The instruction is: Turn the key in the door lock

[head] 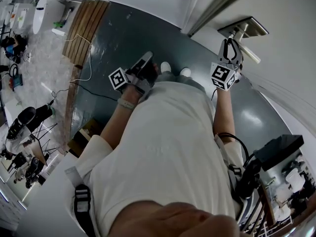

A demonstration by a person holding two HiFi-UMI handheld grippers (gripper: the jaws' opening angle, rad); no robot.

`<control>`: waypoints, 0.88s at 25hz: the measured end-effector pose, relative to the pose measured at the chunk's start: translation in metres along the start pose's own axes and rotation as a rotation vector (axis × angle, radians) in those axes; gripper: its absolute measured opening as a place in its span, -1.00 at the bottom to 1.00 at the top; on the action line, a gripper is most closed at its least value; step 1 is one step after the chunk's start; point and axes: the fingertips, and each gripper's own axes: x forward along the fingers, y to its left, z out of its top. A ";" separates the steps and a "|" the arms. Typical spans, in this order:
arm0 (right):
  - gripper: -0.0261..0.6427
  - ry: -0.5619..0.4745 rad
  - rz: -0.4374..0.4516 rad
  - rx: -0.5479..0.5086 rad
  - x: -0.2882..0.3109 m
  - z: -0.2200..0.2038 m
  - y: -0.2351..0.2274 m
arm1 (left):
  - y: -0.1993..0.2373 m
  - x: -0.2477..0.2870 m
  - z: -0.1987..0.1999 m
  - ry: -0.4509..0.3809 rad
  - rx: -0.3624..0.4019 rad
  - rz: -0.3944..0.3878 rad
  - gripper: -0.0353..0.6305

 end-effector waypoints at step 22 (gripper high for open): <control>-0.58 0.068 -0.128 -0.366 -0.005 -0.012 -0.015 | -0.004 0.012 0.004 0.068 0.005 0.013 -0.88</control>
